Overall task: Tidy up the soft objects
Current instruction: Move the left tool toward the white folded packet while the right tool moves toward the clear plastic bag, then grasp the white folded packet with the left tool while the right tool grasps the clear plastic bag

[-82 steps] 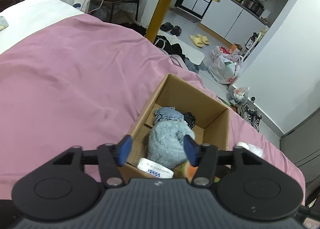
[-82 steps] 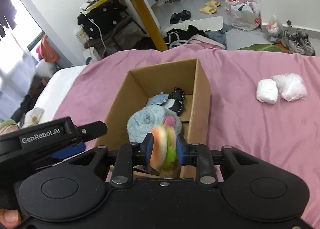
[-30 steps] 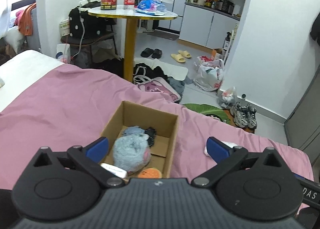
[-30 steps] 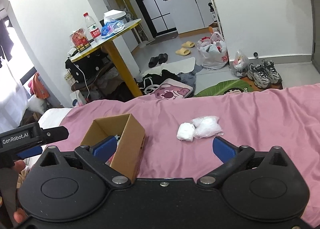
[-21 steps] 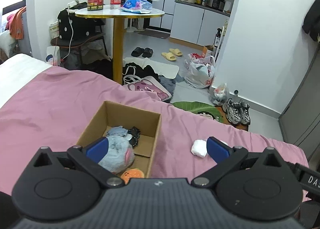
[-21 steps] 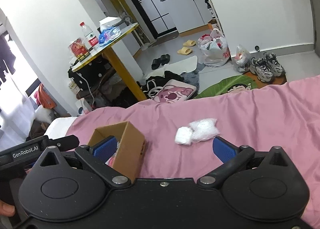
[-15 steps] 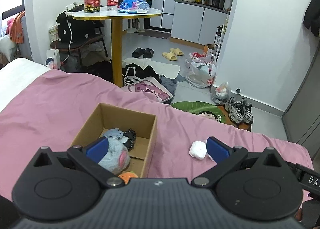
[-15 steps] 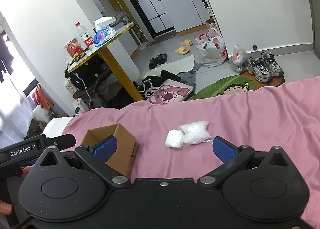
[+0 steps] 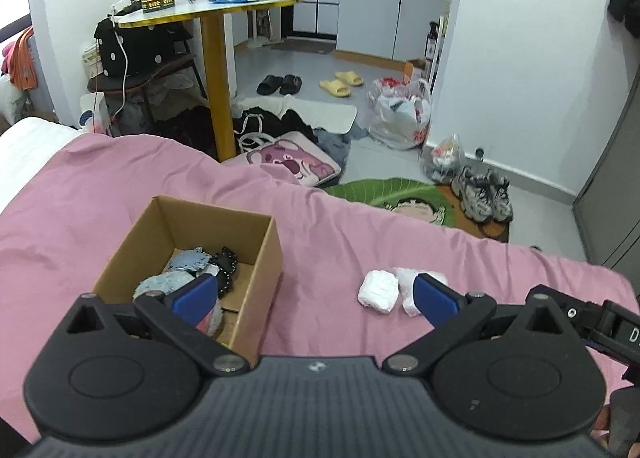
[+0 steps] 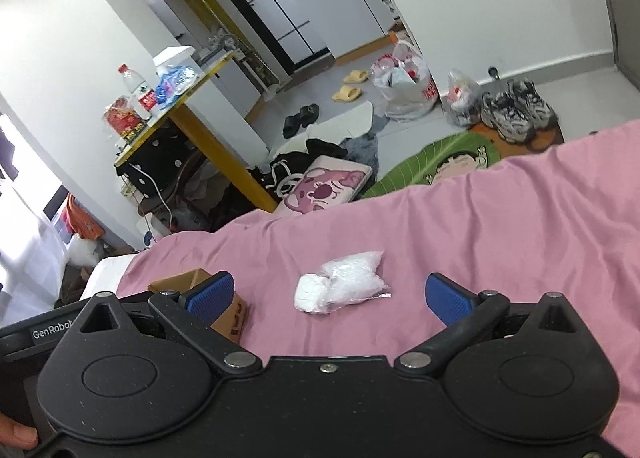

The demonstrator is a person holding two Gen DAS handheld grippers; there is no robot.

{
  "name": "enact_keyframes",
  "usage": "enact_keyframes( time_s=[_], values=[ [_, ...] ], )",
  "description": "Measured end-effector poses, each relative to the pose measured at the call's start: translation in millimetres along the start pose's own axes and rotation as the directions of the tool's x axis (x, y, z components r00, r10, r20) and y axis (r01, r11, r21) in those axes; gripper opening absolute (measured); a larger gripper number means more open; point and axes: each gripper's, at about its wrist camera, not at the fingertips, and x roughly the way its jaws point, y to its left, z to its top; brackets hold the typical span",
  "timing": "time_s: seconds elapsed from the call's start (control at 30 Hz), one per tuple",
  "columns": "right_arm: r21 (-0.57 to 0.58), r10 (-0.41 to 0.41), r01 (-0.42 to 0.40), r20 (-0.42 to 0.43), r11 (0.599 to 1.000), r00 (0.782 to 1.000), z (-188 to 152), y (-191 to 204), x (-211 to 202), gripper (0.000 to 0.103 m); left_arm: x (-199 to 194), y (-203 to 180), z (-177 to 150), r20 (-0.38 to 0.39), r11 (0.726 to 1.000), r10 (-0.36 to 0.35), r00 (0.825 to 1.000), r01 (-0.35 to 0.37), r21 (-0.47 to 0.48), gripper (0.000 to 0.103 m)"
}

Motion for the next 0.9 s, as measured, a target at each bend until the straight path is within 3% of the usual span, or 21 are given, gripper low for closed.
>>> enact_keyframes(
  time_s=[0.43, 0.5, 0.57, 0.73, 0.9],
  values=[
    [0.082, 0.022, -0.016, -0.071, 0.996, 0.997, 5, -34, 48, 0.102, 48, -30, 1, -0.054, 0.998, 0.065, 0.996, -0.063, 0.026, 0.103],
    [0.08, 0.011, -0.005, -0.08, 0.997, 0.997, 6, -37, 55, 0.098, 54, -34, 2, -0.033, 0.996, 0.08, 0.996, -0.078, 0.042, 0.103],
    [0.102, 0.019, -0.009, -0.095, 0.995, 0.995, 5, -42, 64, 0.087, 61, -37, 3, -0.026, 0.996, 0.076, 0.997, -0.074, 0.049, 0.103],
    [0.127, 0.055, -0.04, -0.116, 0.991, 0.992, 7, -51, 85, 0.076, 82, -46, 1, -0.027, 0.995, 0.071, 0.997, -0.069, 0.07, 0.101],
    [0.179, 0.1, -0.076, -0.129, 0.981, 0.987, 7, -58, 101, 0.073, 99, -54, -2, -0.041, 0.995, 0.066, 0.997, -0.063, 0.072, 0.096]
  ],
)
